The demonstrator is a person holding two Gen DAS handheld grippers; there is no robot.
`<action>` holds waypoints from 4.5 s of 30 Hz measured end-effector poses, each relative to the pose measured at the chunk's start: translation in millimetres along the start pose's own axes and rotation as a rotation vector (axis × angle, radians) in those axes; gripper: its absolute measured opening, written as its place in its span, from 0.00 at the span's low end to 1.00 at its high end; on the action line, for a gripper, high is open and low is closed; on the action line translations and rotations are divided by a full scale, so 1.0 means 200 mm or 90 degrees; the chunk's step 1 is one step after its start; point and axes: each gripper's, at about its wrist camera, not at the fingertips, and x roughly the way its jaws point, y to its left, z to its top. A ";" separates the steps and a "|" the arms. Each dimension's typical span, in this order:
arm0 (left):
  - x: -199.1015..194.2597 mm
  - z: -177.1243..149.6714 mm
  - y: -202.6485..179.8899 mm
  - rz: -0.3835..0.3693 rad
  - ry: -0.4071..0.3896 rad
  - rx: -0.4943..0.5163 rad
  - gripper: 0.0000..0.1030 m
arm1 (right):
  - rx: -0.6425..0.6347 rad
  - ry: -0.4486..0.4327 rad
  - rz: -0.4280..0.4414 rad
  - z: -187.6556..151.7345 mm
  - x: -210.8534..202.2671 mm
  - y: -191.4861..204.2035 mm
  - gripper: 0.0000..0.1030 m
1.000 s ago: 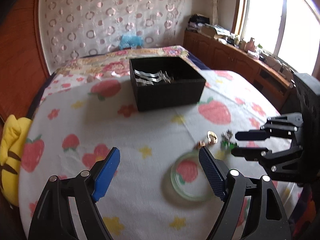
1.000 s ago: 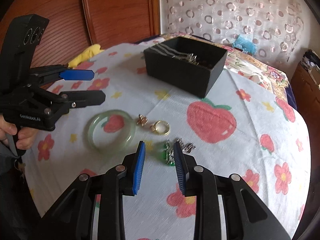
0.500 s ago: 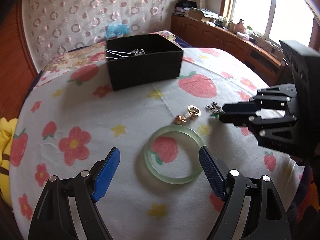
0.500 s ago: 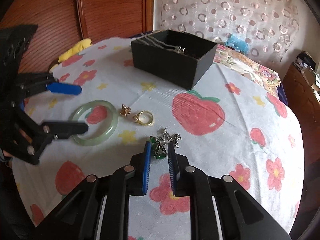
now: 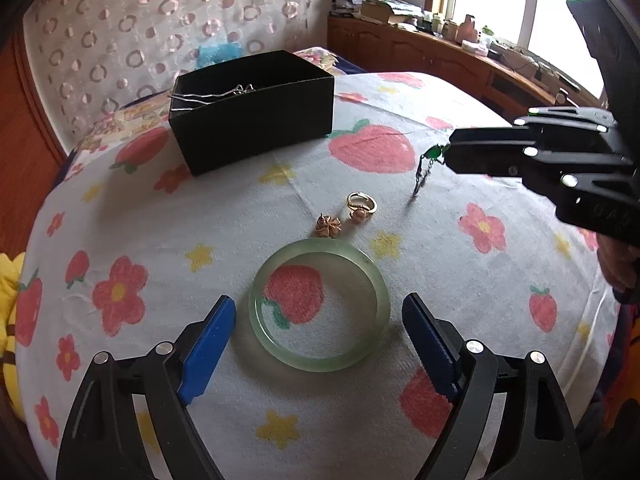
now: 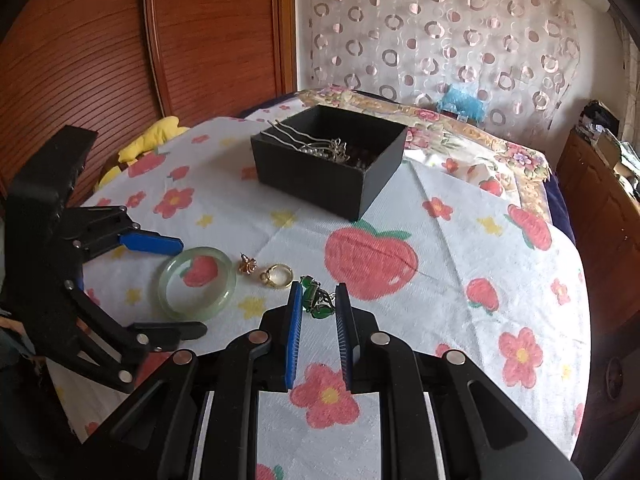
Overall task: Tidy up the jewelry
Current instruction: 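Grasp the green pendant with the right gripper while the left gripper grasps the jade bangle, then carry the jade bangle and green pendant into the box and open both grippers, then grasp the gold flower earring with the left gripper while the right gripper approaches the gold ring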
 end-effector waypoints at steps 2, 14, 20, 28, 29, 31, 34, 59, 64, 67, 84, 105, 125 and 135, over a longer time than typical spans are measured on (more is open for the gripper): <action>0.00 0.00 0.00 -0.001 -0.001 0.001 0.79 | -0.001 -0.003 0.000 0.01 -0.01 0.01 0.18; -0.02 0.01 0.01 0.002 -0.021 -0.010 0.67 | -0.009 -0.022 0.002 0.07 -0.06 0.03 0.18; -0.08 0.06 0.06 0.008 -0.054 -0.028 0.67 | -0.008 -0.034 0.002 0.13 -0.07 0.01 0.18; -0.15 0.18 0.14 0.014 -0.093 -0.043 0.67 | -0.008 -0.061 0.005 0.27 -0.09 -0.03 0.18; -0.15 0.19 0.15 0.014 -0.097 -0.045 0.67 | -0.009 -0.063 0.006 0.29 -0.09 -0.04 0.18; -0.16 0.22 0.17 0.014 -0.104 -0.047 0.67 | -0.013 -0.066 0.007 0.33 -0.08 -0.06 0.18; -0.16 0.27 0.20 0.013 -0.114 -0.053 0.67 | -0.014 -0.070 0.010 0.38 -0.05 -0.07 0.18; -0.15 0.68 0.41 0.057 -0.144 -0.012 0.67 | 0.028 -0.069 0.026 0.62 0.32 -0.26 0.18; -0.08 0.75 0.45 0.060 -0.140 -0.015 0.67 | 0.043 -0.068 0.022 0.60 0.33 -0.31 0.18; -0.03 0.79 0.46 0.060 -0.136 -0.021 0.67 | 0.047 -0.063 0.019 0.59 0.34 -0.34 0.18; 0.18 0.85 0.42 0.051 -0.092 -0.011 0.67 | 0.061 -0.040 0.019 0.40 0.28 -0.33 0.18; -0.08 0.44 0.24 -0.008 -0.087 0.020 0.72 | 0.046 0.021 0.064 0.10 0.23 -0.08 0.18; 0.03 0.19 0.13 -0.059 -0.005 0.009 0.56 | -0.041 0.076 0.067 0.08 0.34 0.07 0.17; 0.07 0.20 0.09 -0.080 -0.001 0.013 0.37 | -0.037 0.067 0.042 0.08 0.32 0.00 0.02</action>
